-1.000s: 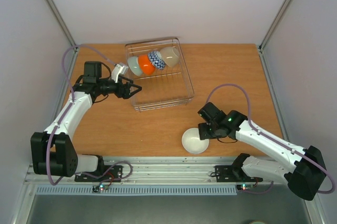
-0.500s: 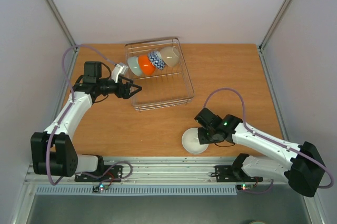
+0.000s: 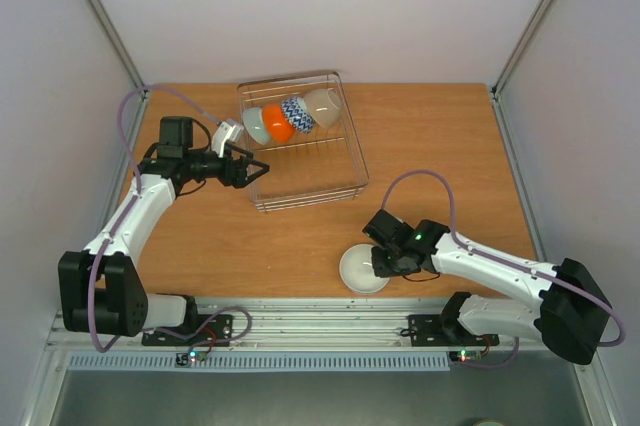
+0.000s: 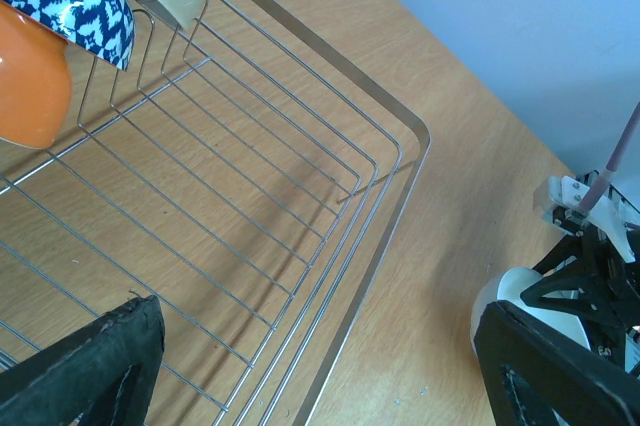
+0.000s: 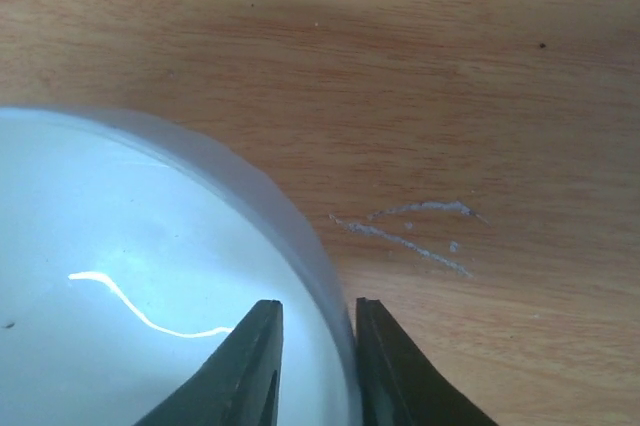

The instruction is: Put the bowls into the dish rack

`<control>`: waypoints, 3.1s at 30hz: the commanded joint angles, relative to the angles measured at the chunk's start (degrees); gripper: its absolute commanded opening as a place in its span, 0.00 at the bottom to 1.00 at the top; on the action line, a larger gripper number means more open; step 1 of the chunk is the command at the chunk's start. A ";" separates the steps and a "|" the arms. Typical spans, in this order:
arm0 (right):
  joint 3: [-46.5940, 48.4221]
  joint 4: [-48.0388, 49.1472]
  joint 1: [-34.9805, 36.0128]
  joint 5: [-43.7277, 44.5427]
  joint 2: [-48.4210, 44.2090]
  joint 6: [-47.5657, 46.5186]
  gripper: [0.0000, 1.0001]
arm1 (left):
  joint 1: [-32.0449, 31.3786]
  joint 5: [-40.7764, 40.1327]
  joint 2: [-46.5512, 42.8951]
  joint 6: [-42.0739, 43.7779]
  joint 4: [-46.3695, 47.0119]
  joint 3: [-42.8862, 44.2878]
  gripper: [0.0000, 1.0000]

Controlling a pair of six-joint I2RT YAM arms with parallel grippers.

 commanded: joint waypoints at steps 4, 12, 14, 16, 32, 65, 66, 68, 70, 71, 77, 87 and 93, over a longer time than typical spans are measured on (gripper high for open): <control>0.24 1.23 1.12 0.45 0.24 1.17 0.14 | 0.08 0.66 -0.42 -0.37 2.93 -0.61 0.85; 2.60 -1.73 2.27 4.61 -0.25 1.41 0.01 | 0.08 0.80 -0.17 -0.20 2.82 -0.70 0.85; 4.22 -2.42 3.09 6.23 -0.58 1.12 0.01 | 0.08 0.91 -0.01 0.02 2.62 -0.64 0.85; 6.54 -3.02 4.12 8.21 -0.65 0.52 0.01 | 0.08 1.02 -0.09 0.11 2.32 -0.53 0.85; 34.38 6.11 5.25 16.73 15.77 -18.15 0.01 | -3.43 -1.04 -0.51 1.51 -2.62 1.60 0.86; 54.22 11.42 0.15 8.57 30.10 -27.89 0.01 | -8.09 -5.21 1.58 4.42 -4.68 2.95 0.30; 54.22 11.49 0.16 8.28 30.33 -27.92 0.01 | -8.09 -5.31 1.67 4.41 -4.68 2.99 0.24; 54.37 11.60 0.16 7.91 30.85 -27.86 0.01 | -8.09 -5.73 1.69 4.29 -4.69 2.99 0.11; 54.39 11.72 0.16 7.42 31.50 -27.76 0.01 | -8.09 -6.06 1.60 4.22 -4.65 2.99 0.01; 54.39 11.81 0.16 7.06 31.67 -27.75 0.01 | -8.09 -6.16 1.55 4.27 -4.67 2.95 0.00; 53.07 13.97 0.23 4.55 30.59 -28.78 0.05 | -8.09 -6.77 1.51 4.37 -4.55 2.90 0.00; 43.99 20.27 -0.04 -3.06 20.78 -30.21 0.69 | -7.88 -5.37 1.95 4.15 -4.99 3.40 0.01; 37.39 23.42 -1.50 -11.15 15.82 -28.41 0.97 | -5.48 -0.38 2.70 4.15 -5.38 3.94 0.01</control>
